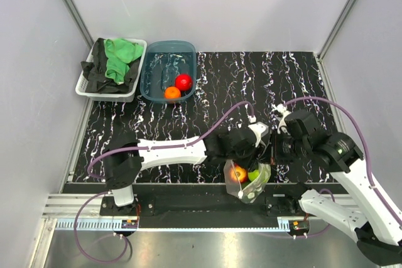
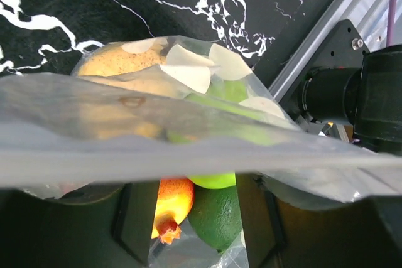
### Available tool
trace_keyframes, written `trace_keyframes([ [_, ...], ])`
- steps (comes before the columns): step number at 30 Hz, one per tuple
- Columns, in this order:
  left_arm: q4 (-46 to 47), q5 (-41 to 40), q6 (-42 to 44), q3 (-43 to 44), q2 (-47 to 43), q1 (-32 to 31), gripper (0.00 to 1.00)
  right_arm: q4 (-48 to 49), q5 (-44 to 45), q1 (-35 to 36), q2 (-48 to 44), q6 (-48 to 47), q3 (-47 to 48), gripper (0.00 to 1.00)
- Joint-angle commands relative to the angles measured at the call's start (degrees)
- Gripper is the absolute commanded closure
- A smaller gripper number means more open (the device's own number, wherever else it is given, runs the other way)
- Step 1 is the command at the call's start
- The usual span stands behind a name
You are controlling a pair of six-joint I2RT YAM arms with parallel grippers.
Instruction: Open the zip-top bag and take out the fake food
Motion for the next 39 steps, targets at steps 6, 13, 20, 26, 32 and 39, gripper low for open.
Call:
trace_keyframes([
  [6, 0.4, -7.8, -1.7, -3.2, -11.0, 5.7, 0.47, 7.4, -2.6, 0.4, 12.5, -7.8, 12.5, 1.00],
  [13, -1.4, -8.0, 0.1, -7.4, -18.7, 10.1, 0.40, 11.5, -8.9, 0.3, 22.9, -10.9, 22.7, 1.00],
  [20, -0.9, -5.6, 1.2, -7.7, -15.7, 11.8, 0.39, 16.3, -13.3, -4.9, 21.7, -10.5, 12.8, 1.00],
  [26, -1.6, -4.7, -1.8, -5.8, -10.7, 12.9, 0.48, 17.5, -18.9, -11.5, 20.4, -9.4, 8.5, 1.00],
  [32, -1.2, -3.2, -2.6, -5.1, -8.2, 13.0, 0.42, 17.3, -20.5, -12.4, 20.3, -9.0, 6.9, 1.00],
  [39, -2.2, -2.4, -2.6, -2.5, -3.8, 13.2, 0.25, 16.9, -21.0, -12.7, 20.7, -8.9, 7.0, 1.00],
])
